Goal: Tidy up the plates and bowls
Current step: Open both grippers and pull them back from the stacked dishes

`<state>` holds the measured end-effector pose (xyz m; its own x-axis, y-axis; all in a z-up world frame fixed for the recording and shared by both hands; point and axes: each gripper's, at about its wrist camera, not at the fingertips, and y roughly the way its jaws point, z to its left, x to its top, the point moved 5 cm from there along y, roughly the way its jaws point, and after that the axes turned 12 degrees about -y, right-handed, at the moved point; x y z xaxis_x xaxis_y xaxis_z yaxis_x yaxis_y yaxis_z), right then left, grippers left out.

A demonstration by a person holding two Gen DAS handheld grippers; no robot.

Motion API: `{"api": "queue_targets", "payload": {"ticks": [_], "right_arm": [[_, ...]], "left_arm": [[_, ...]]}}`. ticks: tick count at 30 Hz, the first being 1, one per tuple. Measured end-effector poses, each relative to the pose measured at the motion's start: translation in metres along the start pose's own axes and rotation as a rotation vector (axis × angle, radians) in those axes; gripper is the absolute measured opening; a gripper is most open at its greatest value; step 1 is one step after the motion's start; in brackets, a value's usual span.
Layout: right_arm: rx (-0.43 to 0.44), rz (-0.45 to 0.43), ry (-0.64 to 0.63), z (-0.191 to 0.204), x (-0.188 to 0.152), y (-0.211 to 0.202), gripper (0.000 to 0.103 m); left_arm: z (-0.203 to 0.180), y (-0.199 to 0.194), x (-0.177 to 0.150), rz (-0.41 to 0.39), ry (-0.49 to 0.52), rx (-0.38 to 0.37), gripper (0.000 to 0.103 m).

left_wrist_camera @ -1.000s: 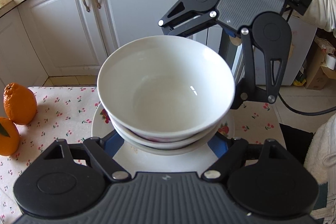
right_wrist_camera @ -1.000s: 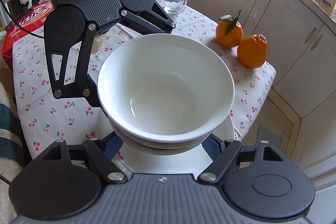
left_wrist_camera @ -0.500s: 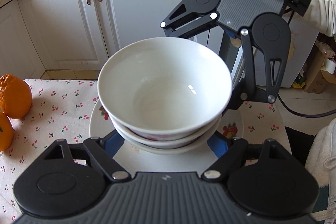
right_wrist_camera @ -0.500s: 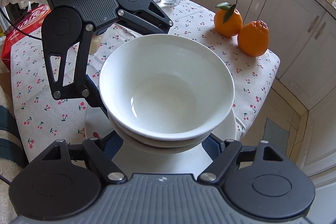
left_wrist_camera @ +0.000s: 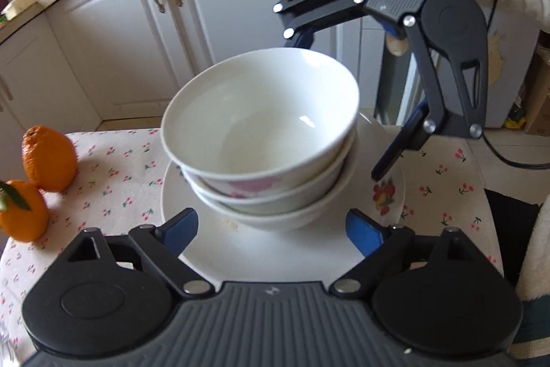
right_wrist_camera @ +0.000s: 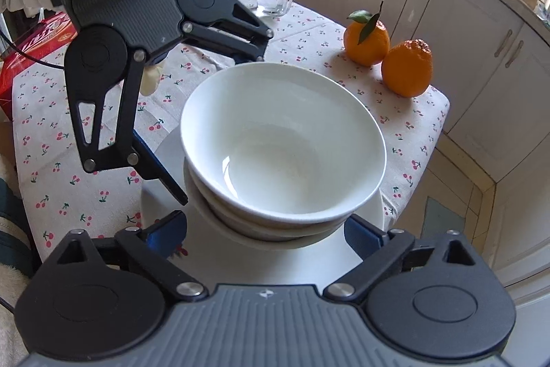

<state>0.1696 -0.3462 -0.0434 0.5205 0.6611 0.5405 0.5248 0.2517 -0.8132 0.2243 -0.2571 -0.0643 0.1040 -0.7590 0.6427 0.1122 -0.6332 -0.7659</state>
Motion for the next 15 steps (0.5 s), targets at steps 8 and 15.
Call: {"api": "queue_targets", "payload": {"ticks": [8,15], "right_arm": [[-0.226,0.014,0.207,0.026,-0.005,-0.038,0.103],[-0.551,0.010,0.593,0.062,-0.015,-0.070,0.103]], "left_arm": [[-0.014,-0.058,-0.022,-0.220,-0.213,0.203,0.101],[-0.055,-0.102,-0.035,-0.402,-0.417,0.495,0.102]]}}
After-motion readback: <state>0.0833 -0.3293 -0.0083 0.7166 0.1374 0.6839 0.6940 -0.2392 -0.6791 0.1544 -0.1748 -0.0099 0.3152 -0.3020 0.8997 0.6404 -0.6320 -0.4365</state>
